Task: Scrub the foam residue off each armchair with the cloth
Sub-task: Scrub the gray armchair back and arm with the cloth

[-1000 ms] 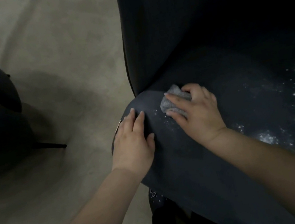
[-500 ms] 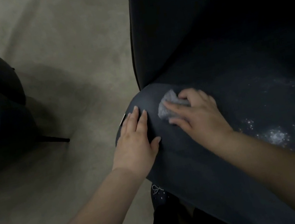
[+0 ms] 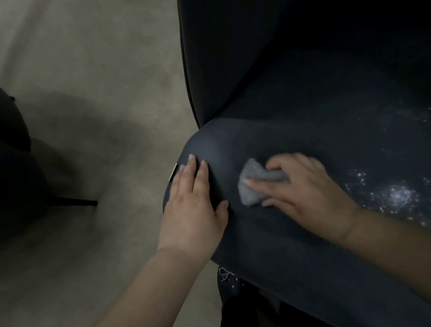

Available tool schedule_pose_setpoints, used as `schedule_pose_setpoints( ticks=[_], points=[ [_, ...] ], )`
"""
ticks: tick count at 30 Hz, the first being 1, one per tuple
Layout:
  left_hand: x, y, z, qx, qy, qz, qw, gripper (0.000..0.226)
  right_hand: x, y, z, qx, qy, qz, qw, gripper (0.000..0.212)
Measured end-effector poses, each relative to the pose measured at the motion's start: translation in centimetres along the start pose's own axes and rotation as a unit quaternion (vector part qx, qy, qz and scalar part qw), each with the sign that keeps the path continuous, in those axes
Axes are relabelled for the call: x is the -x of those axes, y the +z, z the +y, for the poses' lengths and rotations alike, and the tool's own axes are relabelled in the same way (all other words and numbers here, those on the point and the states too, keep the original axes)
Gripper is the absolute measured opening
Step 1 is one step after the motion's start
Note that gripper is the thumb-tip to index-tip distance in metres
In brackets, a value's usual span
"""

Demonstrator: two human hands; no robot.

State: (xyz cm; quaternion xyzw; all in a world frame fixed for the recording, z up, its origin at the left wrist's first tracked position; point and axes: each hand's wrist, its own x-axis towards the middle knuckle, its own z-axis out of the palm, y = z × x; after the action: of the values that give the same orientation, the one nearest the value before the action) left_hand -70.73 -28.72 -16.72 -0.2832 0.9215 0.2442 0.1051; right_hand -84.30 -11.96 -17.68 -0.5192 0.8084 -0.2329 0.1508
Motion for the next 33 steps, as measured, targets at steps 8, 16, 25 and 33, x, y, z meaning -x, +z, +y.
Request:
schedule_pose_setpoints(
  ticks=[8,16,25,33],
  points=[
    [0.0,0.4,1.2,-0.006,-0.017,0.005,1.0,0.075,-1.9,0.5,0.5,-0.034,0.119,0.12,0.985,0.045],
    [-0.5,0.7,3.1,-0.033,0.029,-0.003,0.999,0.069,3.8,-2.9,5.5,0.067,0.145,0.145,0.976,0.028],
    [-1.9,2.0,7.2,-0.031,0.095,-0.016,0.995,0.069,2.3,-1.9,4.2,0.078,0.091,0.143,0.982,0.038],
    [-3.9,1.8,8.2,-0.04,0.097,-0.017,0.994,0.07,5.2,-4.6,7.5,0.043,0.265,0.249,0.931,0.044]
  ],
)
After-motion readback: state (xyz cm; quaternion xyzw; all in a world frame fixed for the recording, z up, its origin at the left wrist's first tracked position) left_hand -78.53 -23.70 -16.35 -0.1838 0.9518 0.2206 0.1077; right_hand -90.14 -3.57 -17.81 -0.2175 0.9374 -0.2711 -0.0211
